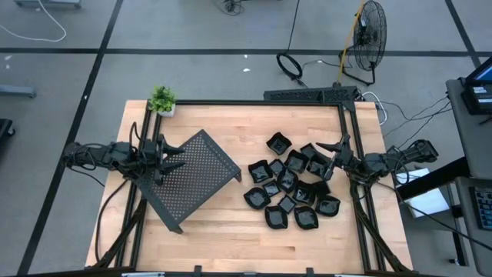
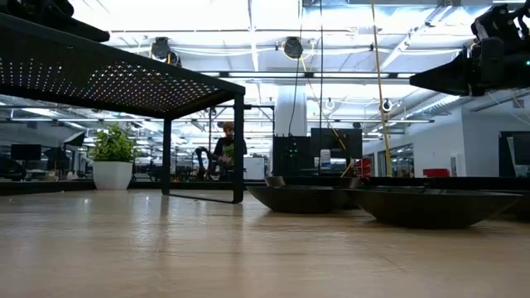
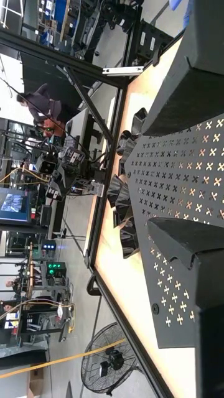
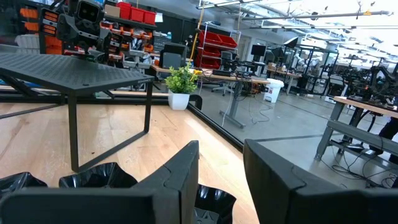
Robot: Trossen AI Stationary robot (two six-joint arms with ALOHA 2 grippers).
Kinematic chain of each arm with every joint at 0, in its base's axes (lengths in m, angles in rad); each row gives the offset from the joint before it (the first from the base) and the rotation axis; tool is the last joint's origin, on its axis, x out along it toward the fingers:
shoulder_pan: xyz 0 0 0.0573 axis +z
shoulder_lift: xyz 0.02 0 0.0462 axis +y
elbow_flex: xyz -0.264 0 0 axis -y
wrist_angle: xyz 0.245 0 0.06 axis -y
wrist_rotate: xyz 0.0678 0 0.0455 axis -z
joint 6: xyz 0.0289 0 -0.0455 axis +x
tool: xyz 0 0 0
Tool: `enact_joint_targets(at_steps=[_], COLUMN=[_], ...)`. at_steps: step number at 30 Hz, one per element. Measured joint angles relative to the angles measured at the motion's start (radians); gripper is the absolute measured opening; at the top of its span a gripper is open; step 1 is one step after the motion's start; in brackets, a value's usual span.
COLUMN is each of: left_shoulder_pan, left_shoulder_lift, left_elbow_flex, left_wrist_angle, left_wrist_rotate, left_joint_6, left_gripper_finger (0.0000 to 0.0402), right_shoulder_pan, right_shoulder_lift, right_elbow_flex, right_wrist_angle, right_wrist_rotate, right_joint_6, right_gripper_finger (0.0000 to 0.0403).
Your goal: Pick & Place Mini shaped plates
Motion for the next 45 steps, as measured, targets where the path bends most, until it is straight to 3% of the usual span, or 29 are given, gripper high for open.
enact_joint_targets(at_steps=[3, 11, 29, 34, 37, 41, 45], left_shoulder_pan=[0.000, 0.000, 0.000, 0.000, 0.000, 0.000, 0.000], left_shoulder_lift=[0.000, 0.000, 0.000, 0.000, 0.000, 0.000, 0.000], left_elbow_flex=[0.000, 0.000, 0.000, 0.000, 0.000, 0.000, 0.000], left_wrist_angle=[0.000, 0.000, 0.000, 0.000, 0.000, 0.000, 0.000], left_wrist_rotate=[0.000, 0.000, 0.000, 0.000, 0.000, 0.000, 0.000], left_joint_6=[0.000, 0.000, 0.000, 0.000, 0.000, 0.000, 0.000], left_gripper_finger=[0.0228, 0.0228, 0.0228, 0.0228, 0.0228, 0.0228, 0.0228], right_shoulder_pan=[0.000, 0.000, 0.000, 0.000, 0.001, 0.002, 0.002], right_shoulder_lift=[0.000, 0.000, 0.000, 0.001, 0.018, 0.097, 0.232], right_elbow_flex=[0.000, 0.000, 0.000, 0.003, 0.038, 0.140, 0.273], right_wrist_angle=[0.001, 0.033, 0.057, 0.200, 0.251, 0.232, -0.047], right_wrist_rotate=[-0.001, 0.009, 0.030, 0.032, 0.027, 0.036, 0.082], right_joint_6=[0.035, 0.366, 0.462, 0.436, 0.328, 0.249, 0.408], right_gripper_finger=[0.0114, 0.0114, 0.0114, 0.0117, 0.0141, 0.0211, 0.0282])
